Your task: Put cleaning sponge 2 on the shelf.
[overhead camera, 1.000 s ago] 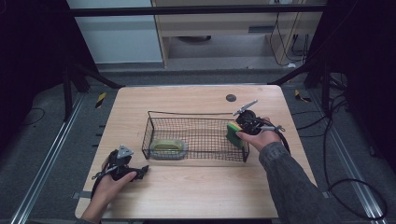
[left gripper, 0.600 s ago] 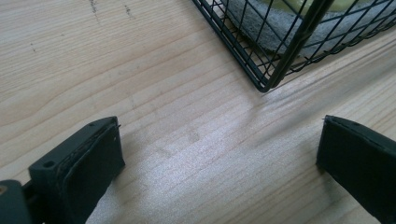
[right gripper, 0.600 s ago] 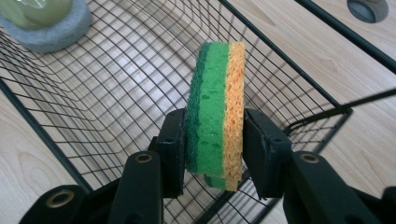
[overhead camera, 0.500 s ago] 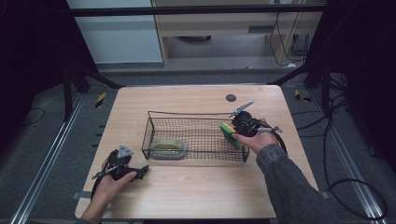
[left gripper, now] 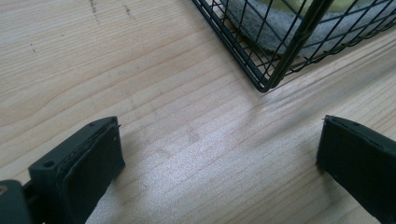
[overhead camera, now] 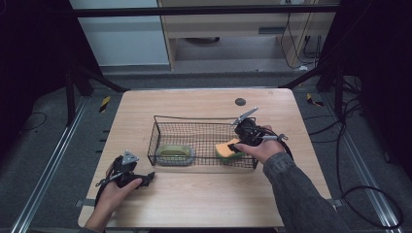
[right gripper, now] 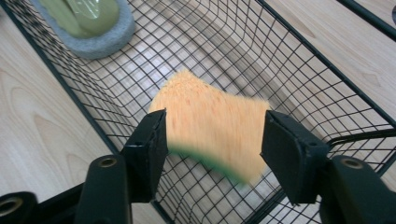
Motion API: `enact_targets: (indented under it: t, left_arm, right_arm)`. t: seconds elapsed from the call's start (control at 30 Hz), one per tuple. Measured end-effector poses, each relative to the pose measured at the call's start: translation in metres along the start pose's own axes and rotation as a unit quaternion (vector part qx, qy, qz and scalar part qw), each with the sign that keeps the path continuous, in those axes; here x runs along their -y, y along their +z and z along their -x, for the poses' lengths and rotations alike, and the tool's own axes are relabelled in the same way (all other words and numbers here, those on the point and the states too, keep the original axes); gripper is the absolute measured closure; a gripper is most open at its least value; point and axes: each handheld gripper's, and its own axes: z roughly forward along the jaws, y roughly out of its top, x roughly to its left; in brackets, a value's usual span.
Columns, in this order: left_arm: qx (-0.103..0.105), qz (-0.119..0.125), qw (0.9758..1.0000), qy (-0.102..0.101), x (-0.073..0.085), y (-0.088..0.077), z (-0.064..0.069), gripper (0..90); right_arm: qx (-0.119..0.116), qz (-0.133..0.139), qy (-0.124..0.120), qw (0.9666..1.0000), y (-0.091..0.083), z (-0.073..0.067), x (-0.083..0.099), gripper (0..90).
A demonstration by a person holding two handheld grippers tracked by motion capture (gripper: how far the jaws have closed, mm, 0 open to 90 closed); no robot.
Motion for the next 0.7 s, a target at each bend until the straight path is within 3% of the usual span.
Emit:
enact_targets:
  t: [0.3, 0.5, 0.7]
  left_arm:
    - [0.0, 0.0, 1.0, 0.0, 0.0, 0.0, 0.0, 0.0]
    - [0.0, 0.001, 1.0, 0.0, 0.0, 0.0, 0.0, 0.0]
    - [0.0, 0.001, 1.0, 0.0, 0.0, 0.0, 0.0, 0.0]
  right_arm:
    - [0.011, 0.013, 0.006, 0.9998, -0.008, 0.0, 0.003, 32.7]
    - [0.03, 0.035, 0.012, 0.9989, -0.017, 0.005, 0.014, 19.7]
    - [0.054, 0.065, 0.035, 0.9958, -0.032, 0.011, 0.031, 8.9]
